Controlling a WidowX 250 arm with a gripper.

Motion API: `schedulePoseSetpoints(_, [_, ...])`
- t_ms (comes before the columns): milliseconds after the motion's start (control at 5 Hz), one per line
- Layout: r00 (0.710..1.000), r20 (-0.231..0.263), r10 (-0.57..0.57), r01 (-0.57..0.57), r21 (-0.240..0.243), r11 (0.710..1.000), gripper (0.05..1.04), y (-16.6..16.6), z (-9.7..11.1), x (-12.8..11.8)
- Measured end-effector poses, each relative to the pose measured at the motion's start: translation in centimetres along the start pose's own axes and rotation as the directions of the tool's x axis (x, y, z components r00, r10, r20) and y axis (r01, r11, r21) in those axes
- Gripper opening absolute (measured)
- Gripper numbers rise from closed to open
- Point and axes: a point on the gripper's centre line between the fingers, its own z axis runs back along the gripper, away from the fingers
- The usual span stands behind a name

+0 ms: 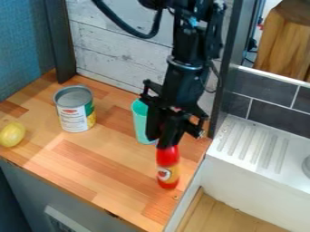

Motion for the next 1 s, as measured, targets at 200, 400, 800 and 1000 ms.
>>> schedulePoseSetpoints(200, [1.000, -0.015, 0.007, -0.007, -0.005, 1.000, 0.390, -0.1, -0.3, 0.5])
schedulePoseSetpoints(400, [0.999, -0.035, 0.026, -0.025, 0.008, 1.000, 0.699, 0.1, -0.5, 0.1])
schedulePoseSetpoints(800, [0.963, 0.233, 0.136, -0.128, -0.049, 0.991, 1.009, 1.3, 6.8, -4.2])
schedulePoseSetpoints(1000, [0.933, 0.242, 0.267, -0.266, -0.037, 0.963, 1.003, 4.8, 7.8, -7.3])
